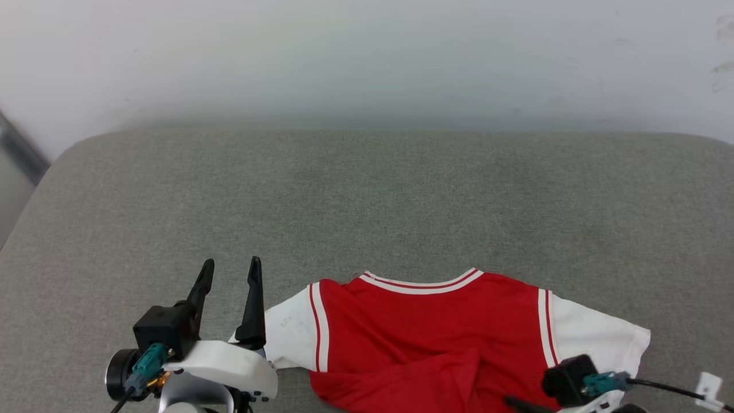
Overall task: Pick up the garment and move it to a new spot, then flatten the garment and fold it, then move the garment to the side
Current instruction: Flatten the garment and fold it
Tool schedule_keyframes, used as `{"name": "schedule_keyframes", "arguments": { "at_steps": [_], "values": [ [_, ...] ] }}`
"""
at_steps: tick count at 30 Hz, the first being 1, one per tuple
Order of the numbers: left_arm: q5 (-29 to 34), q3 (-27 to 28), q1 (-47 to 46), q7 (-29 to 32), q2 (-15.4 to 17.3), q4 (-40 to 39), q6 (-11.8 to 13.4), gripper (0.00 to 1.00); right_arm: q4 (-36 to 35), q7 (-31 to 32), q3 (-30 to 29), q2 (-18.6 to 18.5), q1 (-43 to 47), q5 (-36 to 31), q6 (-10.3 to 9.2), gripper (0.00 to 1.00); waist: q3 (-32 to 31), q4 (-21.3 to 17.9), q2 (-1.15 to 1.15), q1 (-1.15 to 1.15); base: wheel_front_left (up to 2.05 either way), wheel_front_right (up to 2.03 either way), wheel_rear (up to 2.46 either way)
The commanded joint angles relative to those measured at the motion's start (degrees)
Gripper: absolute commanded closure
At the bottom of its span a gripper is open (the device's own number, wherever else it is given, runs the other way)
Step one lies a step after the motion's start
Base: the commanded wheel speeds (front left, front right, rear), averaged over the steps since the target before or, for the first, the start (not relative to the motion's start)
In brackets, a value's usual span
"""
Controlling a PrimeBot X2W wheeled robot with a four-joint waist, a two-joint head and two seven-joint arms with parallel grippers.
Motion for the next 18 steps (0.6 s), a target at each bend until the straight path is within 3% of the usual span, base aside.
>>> {"name": "schedule_keyframes", "arguments": {
  "at_steps": [1, 8, 11, 14, 18],
  "values": [
    [-0.06, 0.16, 0.66, 0.11, 0.19, 0.04, 0.21, 0.0, -0.66, -1.37, -0.8, 0.76, 0.56, -0.53, -0.02, 0.0, -0.25, -0.23, 0.0, 0.0, 0.0, 0.0, 0.0],
    [-0.66, 0.95, 1.69, -0.04, 0.7, 0.14, 0.91, 0.0, -3.74, -16.18, -10.96, 7.1, 0.34, -5.63, -0.03, 0.0, -0.82, -1.11, 0.0, 0.0, 0.0, 0.0, 0.0],
    [-0.8, 1.11, 1.81, -0.13, 0.83, 0.12, 1.07, 0.0, -2.52, -19.71, -16.55, 9.02, -0.76, -7.94, -0.02, 0.0, -0.89, -1.11, 0.0, 0.0, 0.0, 0.0, 0.0],
    [-0.81, 1.05, 1.62, -0.1, 0.77, -0.29, 1.19, 0.0, -0.7, -20.53, -22.84, 9.94, -1.64, -9.01, -0.02, 0.0, -0.53, -0.85, 0.0, 0.0, 0.0, 0.0, 0.0],
    [-0.88, 1.18, 0.85, -0.36, 0.79, -0.55, 1.1, 0.0, 3.48, -17.0, -29.89, 8.63, -3.68, -8.05, -0.02, 0.0, 0.64, -0.49, 0.0, 0.0, 0.0, 0.0, 0.0]
  ]
}}
